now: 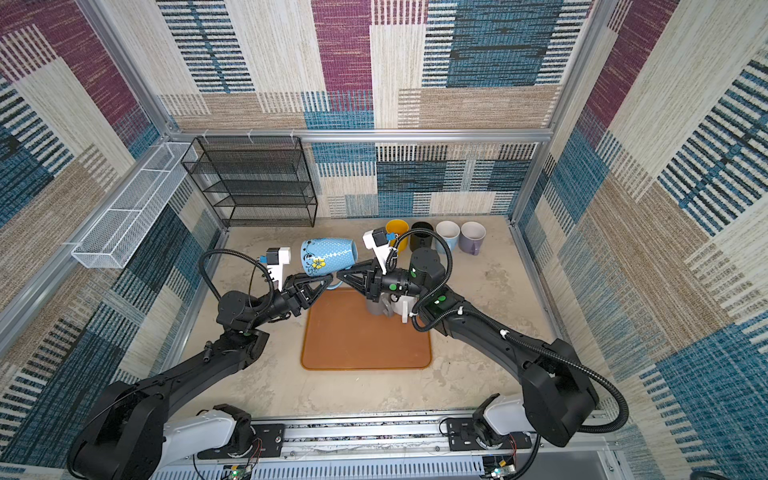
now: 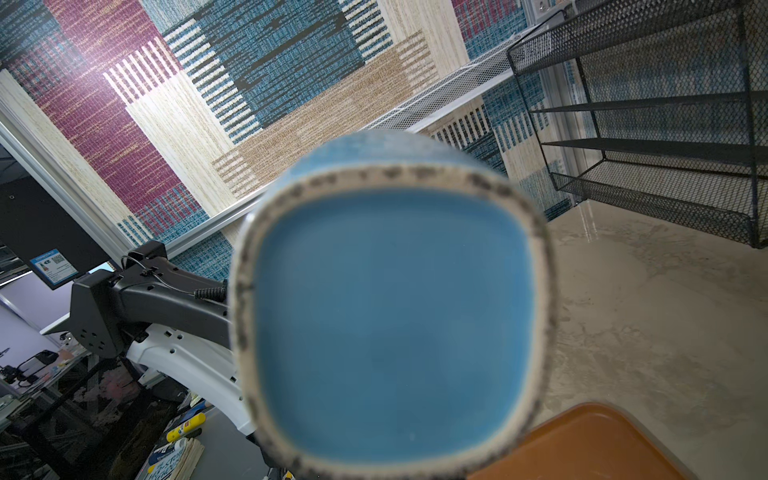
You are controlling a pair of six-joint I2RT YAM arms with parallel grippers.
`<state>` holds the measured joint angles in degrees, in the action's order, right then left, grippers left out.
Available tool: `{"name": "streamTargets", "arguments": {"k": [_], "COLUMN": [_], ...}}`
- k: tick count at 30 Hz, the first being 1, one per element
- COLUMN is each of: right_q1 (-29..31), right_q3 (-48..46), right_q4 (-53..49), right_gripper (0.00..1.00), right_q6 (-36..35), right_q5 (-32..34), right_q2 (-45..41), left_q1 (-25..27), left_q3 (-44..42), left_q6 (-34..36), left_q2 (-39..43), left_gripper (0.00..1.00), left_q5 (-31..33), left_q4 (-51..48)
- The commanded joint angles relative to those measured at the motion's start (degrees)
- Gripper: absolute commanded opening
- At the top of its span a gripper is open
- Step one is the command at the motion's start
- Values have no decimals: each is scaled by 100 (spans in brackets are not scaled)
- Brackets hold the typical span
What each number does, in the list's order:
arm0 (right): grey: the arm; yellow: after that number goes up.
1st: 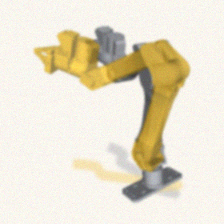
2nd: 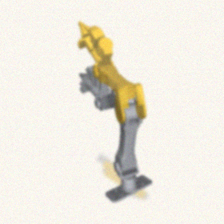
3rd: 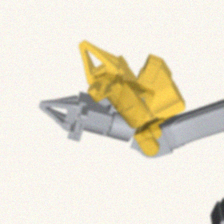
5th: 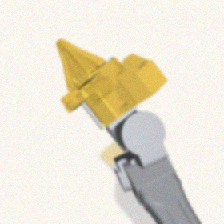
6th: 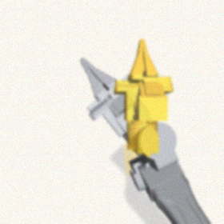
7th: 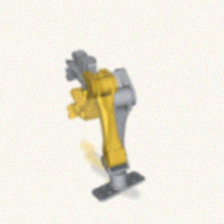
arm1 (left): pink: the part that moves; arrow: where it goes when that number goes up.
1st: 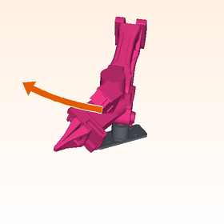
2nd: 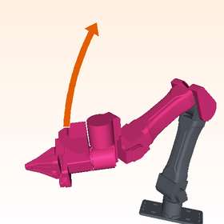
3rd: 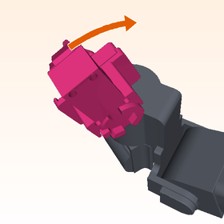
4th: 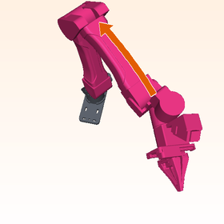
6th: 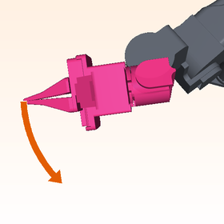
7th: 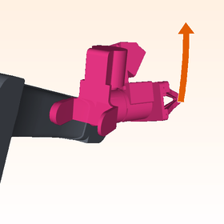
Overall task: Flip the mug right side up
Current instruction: 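Reach the left gripper to the blue dotted mug's handle while the right holds it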
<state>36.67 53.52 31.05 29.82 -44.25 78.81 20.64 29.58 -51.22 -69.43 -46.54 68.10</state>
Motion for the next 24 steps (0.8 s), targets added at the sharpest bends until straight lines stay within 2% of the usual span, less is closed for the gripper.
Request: {"name": "streamTargets", "arguments": {"k": [1,8,18,19,21,24], "right_q1": [21,10,12,18,13,18], "right_q3": [-30,-74,-17,-16,-33,-52], "right_q4": [392,378,251,246,251,261], "right_gripper": [0,0,0,2,13,18], "right_q6": [-3,-2,-39,-31,-28,-53], "right_q5": [-233,-251,-238,-233,-194,-158], "right_q2": [3,24,61,69,70,60], "left_q1": [-17,-26,-25,-23,-25,-28], "left_q3": [83,80,92,96,116,153], "left_q6": [-265,-266,-352,-370,-410,-448], "left_q2": [-65,-22,-18,-26,-53,-126], "left_gripper": [14,0,0,0,0,0], "left_q5": [61,90,-89,-115,-194,-355], "left_q4": [581,559,655,690,748,796]}}
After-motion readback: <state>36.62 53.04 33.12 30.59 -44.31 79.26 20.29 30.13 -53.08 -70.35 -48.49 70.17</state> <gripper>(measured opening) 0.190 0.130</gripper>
